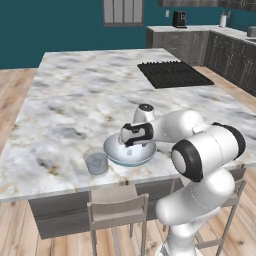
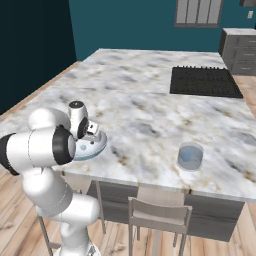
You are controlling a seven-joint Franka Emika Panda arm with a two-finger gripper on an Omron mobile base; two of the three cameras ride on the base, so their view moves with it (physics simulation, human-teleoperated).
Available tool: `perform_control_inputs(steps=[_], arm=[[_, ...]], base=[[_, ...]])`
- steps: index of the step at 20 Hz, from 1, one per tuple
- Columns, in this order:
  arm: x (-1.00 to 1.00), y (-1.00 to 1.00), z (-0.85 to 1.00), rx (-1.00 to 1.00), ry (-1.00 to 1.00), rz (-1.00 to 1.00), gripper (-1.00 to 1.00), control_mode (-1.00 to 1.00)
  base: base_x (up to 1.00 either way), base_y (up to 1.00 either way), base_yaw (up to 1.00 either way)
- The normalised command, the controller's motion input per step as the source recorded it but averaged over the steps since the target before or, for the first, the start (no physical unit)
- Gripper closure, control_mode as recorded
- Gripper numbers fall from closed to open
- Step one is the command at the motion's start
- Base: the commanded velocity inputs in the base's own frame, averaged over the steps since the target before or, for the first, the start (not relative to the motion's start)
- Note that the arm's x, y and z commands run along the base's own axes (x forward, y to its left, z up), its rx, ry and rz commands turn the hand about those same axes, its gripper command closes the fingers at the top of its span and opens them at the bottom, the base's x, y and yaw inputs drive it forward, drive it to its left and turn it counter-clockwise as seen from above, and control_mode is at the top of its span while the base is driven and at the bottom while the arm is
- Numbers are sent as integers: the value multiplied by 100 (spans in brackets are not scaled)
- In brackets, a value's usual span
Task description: There are four ice cubes in the ice bowl. Place two ice cubes in each glass of water.
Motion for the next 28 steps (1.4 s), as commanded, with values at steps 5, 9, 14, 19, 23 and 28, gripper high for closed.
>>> perform_control_inputs(steps=[5, 9, 14, 19, 23, 28], arm=[[20, 18, 0, 2, 0, 4, -100, -100], [22, 16, -9, 0, 0, 4, -100, -100], [6, 0, -22, 0, 0, 0, -100, -100], [4, 0, -15, 0, -1, 0, -100, -100], [0, 0, -8, 0, 0, -1, -100, -100], [0, 2, -5, 0, 0, -3, -100, -100]], base=[[0, 0, 0], [0, 0, 0], [0, 0, 0], [0, 0, 0], [0, 0, 0], [0, 0, 0]])
